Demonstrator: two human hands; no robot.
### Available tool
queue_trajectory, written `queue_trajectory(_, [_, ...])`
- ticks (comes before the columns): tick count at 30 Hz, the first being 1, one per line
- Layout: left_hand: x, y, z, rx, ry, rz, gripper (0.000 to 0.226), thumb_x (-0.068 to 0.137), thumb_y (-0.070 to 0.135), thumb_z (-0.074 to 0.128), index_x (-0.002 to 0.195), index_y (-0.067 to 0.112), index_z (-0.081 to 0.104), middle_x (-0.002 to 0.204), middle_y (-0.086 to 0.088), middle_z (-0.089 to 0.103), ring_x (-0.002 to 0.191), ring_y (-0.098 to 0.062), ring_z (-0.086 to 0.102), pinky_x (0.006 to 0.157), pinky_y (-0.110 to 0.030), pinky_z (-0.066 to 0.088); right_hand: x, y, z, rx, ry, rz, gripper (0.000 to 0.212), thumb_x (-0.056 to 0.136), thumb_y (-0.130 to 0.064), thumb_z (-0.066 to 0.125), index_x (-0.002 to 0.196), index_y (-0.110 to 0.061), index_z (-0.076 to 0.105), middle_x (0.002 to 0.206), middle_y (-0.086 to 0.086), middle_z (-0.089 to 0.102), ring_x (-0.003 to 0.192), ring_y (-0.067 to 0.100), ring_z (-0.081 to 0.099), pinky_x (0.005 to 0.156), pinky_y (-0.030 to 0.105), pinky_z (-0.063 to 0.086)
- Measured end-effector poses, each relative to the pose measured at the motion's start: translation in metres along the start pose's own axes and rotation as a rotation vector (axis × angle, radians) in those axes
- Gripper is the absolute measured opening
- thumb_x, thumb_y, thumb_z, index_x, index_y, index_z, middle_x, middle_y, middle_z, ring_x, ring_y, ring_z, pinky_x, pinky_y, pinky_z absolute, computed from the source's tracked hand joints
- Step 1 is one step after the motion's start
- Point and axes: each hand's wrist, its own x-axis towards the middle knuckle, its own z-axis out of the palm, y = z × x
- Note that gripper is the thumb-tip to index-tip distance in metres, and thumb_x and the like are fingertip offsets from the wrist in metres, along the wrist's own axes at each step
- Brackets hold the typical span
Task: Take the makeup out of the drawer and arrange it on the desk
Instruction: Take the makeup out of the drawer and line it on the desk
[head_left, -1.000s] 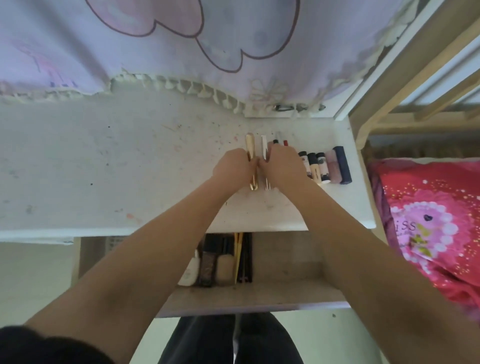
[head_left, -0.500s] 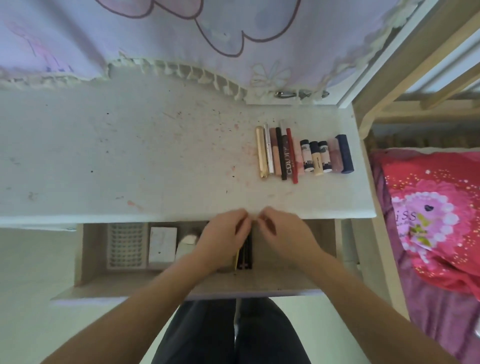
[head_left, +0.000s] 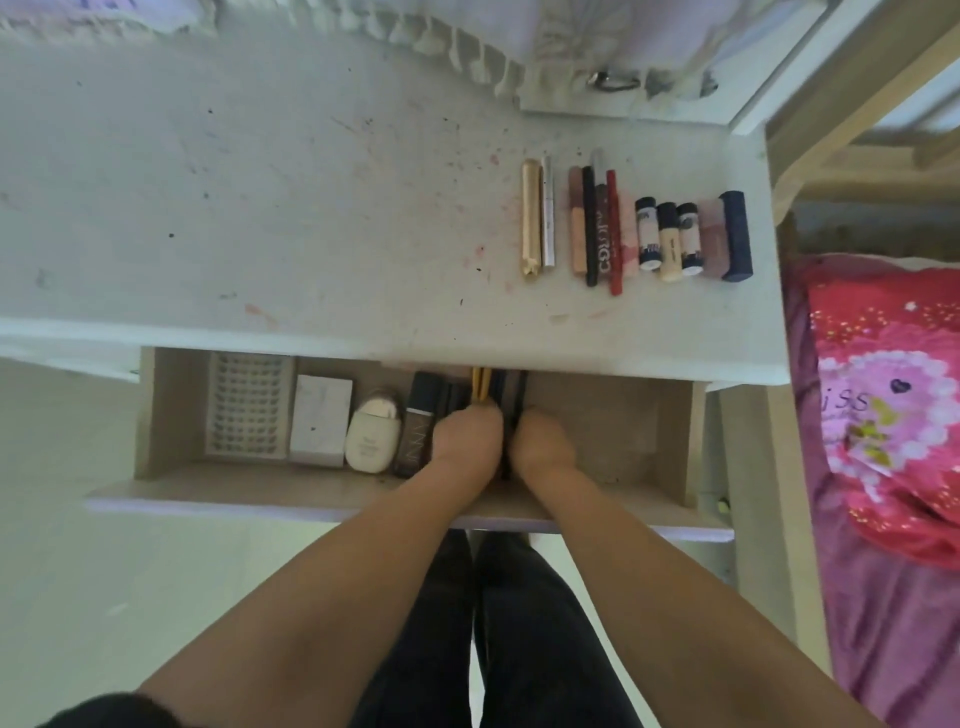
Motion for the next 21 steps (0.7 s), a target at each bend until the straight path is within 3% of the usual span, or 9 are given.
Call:
queue_trajectory(5, [0.003,0.013,-0.002,0.17,-0.061,0.023,0.024,0.093,0.003,0.044,0.113,0.005,0.056,0.107,-0.013,0.065,0.094,-0.029,0.065,0.063,-0.033,0.043,0.001,0.025,-0.016,0.199,-0.016,0.044,0.024,0.095,-0.028,0.05,0.098,-0.006,0.058,0.089,0.009,0.058,0.089,0.031,0.06,0.063,0.027,0.037])
queue_trajectory(8, [0.001,0.022,-0.003,0.231,-0.104,0.021,0.024,0.091,0.004,0.05,0.113,0.01,0.059,0.11,-0.008,0.064,0.098,-0.024,0.064,0.063,-0.032,0.041,-0.005,0.037,-0.029,0.252,-0.037,0.017,0.02,0.092,-0.028,0.051,0.083,-0.011,0.051,0.075,0.003,0.052,0.074,0.024,0.053,0.051,0.026,0.033])
queue_trajectory(11, [-0.004,0.03,-0.003,0.161,-0.133,0.013,0.023,0.092,0.006,0.052,0.114,0.01,0.058,0.113,-0.009,0.063,0.1,-0.023,0.063,0.073,-0.032,0.049,-0.015,0.039,-0.042,0.269,-0.09,-0.003,0.027,0.092,-0.028,0.052,0.068,-0.015,0.046,0.065,0.002,0.052,0.063,0.019,0.052,0.047,0.022,0.034])
queue_trajectory(17, [-0.045,0.003,-0.046,-0.058,-0.175,0.134,0.016,0.094,0.022,0.051,0.109,0.018,0.056,0.099,-0.002,0.062,0.082,-0.017,0.058,0.067,-0.028,0.048,-0.066,0.035,-0.09,0.109,-0.417,-0.094,0.019,0.092,-0.027,0.053,0.076,-0.017,0.053,0.062,-0.002,0.061,0.05,0.009,0.058,0.046,0.019,0.046])
queue_trajectory(21, [-0.076,-0.046,-0.111,-0.276,-0.176,0.234,0.007,0.093,0.031,0.052,0.087,0.035,0.051,0.075,0.015,0.055,0.065,0.003,0.054,0.053,-0.01,0.038,-0.102,0.029,-0.141,0.154,-0.656,-0.245,0.014,0.091,-0.022,0.054,0.082,-0.011,0.056,0.064,0.002,0.069,0.056,0.013,0.068,0.051,0.017,0.051])
